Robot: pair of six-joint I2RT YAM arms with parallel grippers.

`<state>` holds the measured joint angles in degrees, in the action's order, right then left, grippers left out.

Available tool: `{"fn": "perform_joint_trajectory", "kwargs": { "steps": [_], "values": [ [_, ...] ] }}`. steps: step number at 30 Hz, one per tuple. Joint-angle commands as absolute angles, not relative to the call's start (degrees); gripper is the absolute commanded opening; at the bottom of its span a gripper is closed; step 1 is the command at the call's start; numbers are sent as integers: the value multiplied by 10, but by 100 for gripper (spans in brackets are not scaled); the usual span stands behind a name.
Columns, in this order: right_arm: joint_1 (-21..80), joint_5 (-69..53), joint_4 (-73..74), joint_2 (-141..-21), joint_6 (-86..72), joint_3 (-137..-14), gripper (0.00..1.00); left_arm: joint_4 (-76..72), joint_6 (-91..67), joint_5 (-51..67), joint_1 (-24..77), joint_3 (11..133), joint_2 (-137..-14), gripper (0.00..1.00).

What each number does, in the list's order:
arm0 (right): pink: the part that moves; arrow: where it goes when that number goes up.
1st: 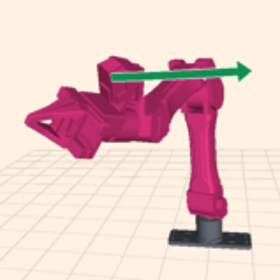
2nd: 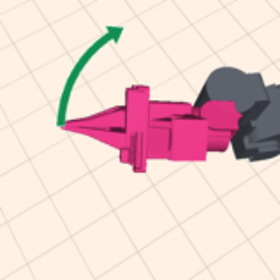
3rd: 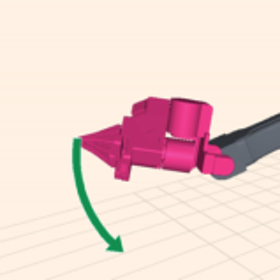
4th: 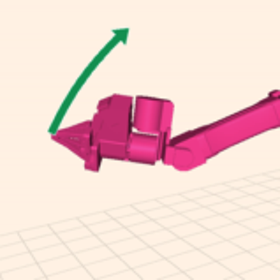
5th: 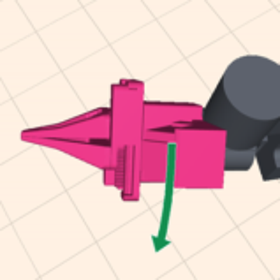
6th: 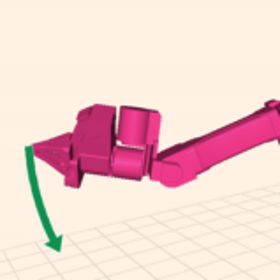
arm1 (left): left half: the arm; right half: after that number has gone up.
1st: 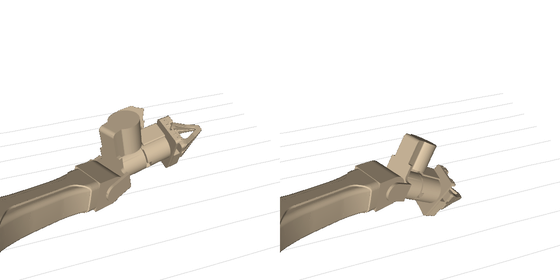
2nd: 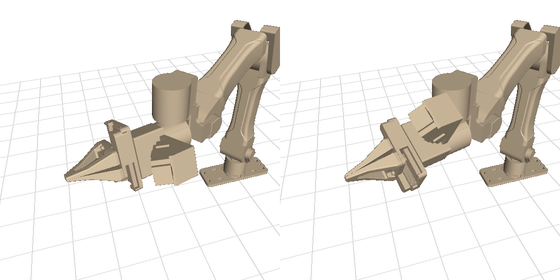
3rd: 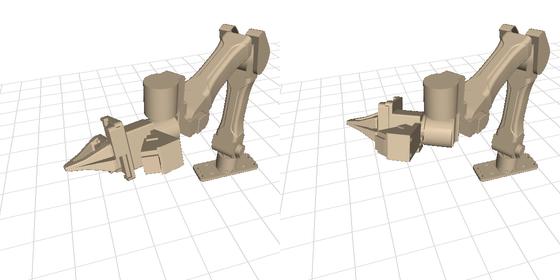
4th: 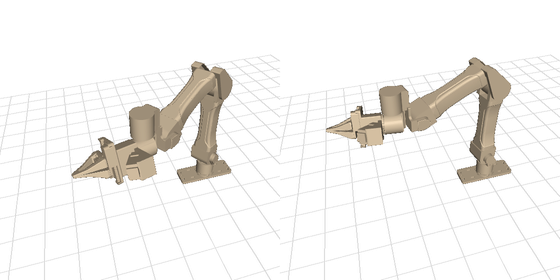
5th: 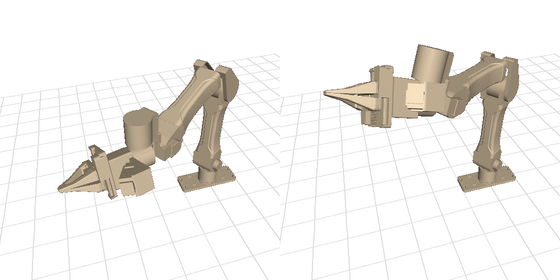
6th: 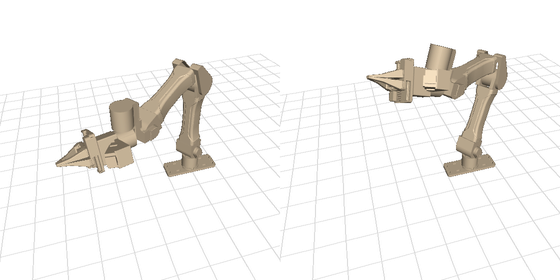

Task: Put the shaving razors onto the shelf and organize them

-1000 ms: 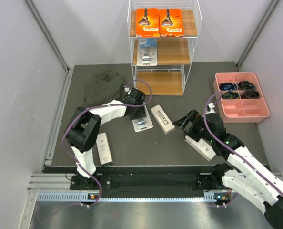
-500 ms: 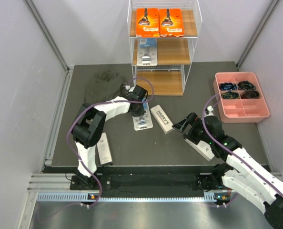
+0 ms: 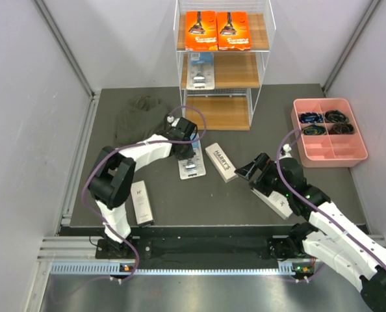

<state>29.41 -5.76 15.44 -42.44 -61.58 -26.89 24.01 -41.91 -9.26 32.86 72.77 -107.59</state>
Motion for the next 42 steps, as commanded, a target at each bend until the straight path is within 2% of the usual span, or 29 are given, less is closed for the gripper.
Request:
{"fn": "perform_joint_trajectory", "kwargs": {
  "steps": [1, 12, 18, 28, 36, 42],
  "values": [
    [298, -61, 132, -411, -617, -276, 99, 224, -414, -92, 327, 701, -988, 0],
    [298, -52, 169, -397, -591, -307, 99, 209, -464, -68, 325, 642, -877, 0],
    [312, -52, 136, -404, -573, -316, 99, 192, -508, -56, 316, 621, -839, 0],
    [440, 29, 68, -547, -520, -416, 97, 99, -614, 89, 233, 545, -794, 0],
    [568, 126, 12, -696, -456, -518, 87, 45, -656, 182, 177, 505, -785, 0],
    [580, 136, -30, -783, -438, -554, 72, 4, -695, 236, 160, 483, -778, 0]
  ]
}}
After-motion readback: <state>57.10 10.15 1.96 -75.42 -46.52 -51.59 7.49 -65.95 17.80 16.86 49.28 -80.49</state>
